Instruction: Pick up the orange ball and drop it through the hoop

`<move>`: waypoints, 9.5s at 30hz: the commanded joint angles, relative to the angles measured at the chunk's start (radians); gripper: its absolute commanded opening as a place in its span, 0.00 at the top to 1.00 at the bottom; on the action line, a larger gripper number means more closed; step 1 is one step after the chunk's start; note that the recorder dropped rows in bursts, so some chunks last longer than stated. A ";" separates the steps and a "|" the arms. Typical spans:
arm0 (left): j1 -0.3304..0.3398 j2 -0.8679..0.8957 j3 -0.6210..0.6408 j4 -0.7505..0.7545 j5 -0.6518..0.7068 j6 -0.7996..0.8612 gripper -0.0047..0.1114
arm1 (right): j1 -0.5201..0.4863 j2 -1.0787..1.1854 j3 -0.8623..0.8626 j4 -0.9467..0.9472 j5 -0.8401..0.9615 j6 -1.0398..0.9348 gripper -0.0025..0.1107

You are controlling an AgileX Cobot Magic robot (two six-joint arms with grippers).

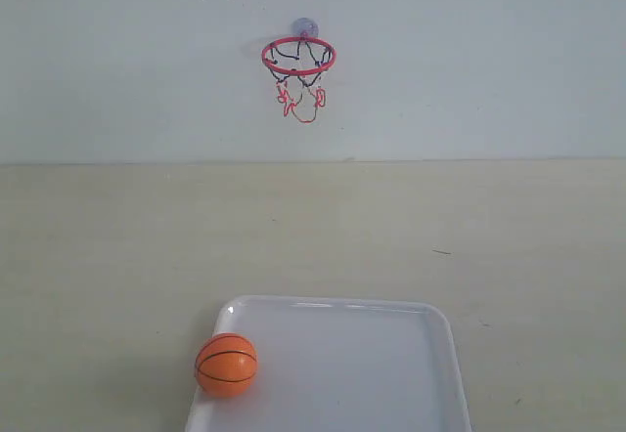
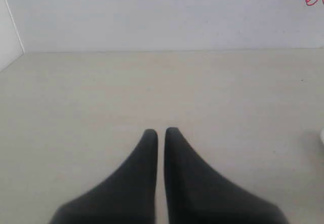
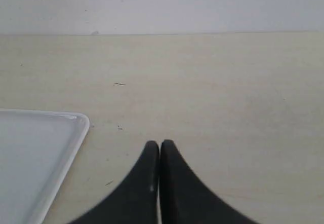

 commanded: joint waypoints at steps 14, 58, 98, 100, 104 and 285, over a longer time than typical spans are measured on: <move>0.004 -0.003 0.003 -0.002 -0.003 0.004 0.92 | 0.002 -0.005 0.000 -0.002 -0.333 0.030 0.98; 0.004 -0.003 0.003 -0.002 -0.003 0.004 0.92 | 0.847 1.648 -1.081 0.193 0.064 -0.114 0.85; 0.004 -0.003 0.003 -0.002 -0.003 0.004 0.92 | 0.847 1.971 -1.249 -0.080 -0.020 0.270 0.22; 0.004 -0.003 0.003 -0.002 -0.003 0.004 0.92 | 0.847 1.971 -1.249 -0.080 -0.030 0.277 0.22; 0.004 -0.003 0.003 -0.002 -0.003 0.004 0.92 | 0.847 1.981 -1.249 -0.080 -0.019 0.277 0.30; 0.004 -0.003 0.003 -0.002 -0.003 0.004 0.92 | -0.226 2.267 -1.988 -1.894 -1.567 2.175 0.98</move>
